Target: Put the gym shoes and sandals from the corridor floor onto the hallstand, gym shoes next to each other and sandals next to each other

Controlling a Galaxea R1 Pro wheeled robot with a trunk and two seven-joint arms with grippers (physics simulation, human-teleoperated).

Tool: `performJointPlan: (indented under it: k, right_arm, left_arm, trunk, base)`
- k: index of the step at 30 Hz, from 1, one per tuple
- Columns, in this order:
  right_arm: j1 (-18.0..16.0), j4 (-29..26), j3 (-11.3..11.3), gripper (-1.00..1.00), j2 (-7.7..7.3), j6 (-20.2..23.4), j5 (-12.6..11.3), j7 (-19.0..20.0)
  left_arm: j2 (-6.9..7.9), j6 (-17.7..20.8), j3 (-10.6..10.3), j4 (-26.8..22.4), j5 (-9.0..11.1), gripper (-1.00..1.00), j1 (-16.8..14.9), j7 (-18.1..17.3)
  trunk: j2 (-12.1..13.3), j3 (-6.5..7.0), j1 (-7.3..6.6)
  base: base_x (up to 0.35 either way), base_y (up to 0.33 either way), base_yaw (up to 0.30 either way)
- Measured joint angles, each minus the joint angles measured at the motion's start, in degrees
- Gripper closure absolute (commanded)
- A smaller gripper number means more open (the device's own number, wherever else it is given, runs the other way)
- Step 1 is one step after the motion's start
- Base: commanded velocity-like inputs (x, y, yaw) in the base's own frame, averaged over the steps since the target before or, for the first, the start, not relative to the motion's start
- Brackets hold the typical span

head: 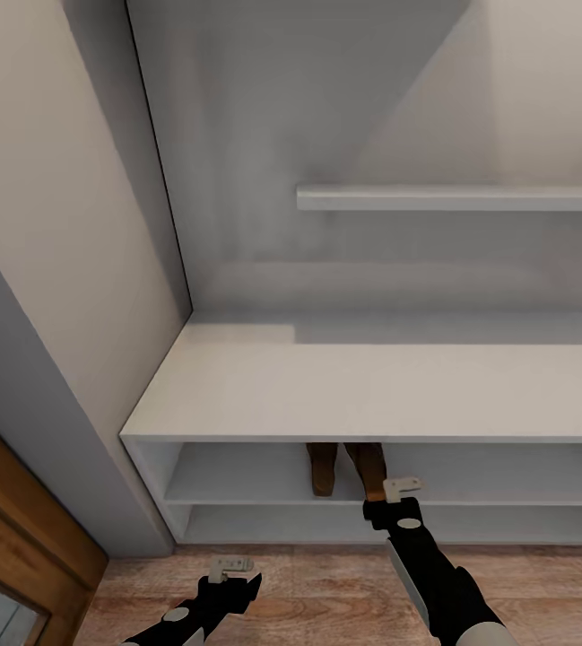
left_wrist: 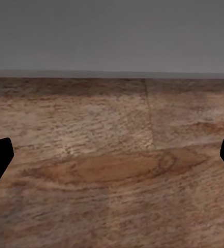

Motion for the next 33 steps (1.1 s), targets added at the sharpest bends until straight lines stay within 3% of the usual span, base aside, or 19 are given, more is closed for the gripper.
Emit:
performJointPlan:
  k: [33]
  right_arm:
    - [-0.02,0.00,-0.02,1.00,0.08,0.03,0.08,-0.11]
  left_arm:
    - [0.00,0.00,-0.03,0.00,0.00,-1.00,0.01,0.00]
  trunk:
    - [0.00,0.00,-0.01]
  base:
    - [0.021,0.000,0.000]
